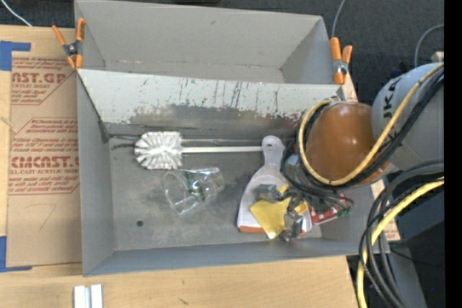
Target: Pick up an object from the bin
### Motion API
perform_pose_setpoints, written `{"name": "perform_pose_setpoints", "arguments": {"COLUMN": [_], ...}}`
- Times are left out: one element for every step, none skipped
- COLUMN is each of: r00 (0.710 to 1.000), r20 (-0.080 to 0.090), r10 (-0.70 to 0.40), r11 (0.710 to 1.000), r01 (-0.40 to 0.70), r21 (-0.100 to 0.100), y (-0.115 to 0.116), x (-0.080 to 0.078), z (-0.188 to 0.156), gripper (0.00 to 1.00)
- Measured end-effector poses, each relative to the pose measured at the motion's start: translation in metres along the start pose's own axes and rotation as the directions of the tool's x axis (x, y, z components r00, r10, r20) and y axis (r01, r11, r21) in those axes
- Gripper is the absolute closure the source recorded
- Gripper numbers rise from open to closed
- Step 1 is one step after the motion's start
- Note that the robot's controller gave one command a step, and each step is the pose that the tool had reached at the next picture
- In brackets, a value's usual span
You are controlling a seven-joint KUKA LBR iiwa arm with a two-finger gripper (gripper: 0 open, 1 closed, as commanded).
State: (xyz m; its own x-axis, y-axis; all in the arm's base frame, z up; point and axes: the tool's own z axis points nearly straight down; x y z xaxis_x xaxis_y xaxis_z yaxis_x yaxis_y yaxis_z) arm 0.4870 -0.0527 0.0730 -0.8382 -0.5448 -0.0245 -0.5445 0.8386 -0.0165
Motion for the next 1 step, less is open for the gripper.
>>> {"name": "perform_pose_setpoints", "arguments": {"r00": [1.000], "r20": [-0.001], "r10": [0.000], "r11": [1.000], "r01": [0.000], "r21": [-0.001], "y": [0.0005], "x": [0.0003], "z": [-0.0023], "gripper": [1.00]}}
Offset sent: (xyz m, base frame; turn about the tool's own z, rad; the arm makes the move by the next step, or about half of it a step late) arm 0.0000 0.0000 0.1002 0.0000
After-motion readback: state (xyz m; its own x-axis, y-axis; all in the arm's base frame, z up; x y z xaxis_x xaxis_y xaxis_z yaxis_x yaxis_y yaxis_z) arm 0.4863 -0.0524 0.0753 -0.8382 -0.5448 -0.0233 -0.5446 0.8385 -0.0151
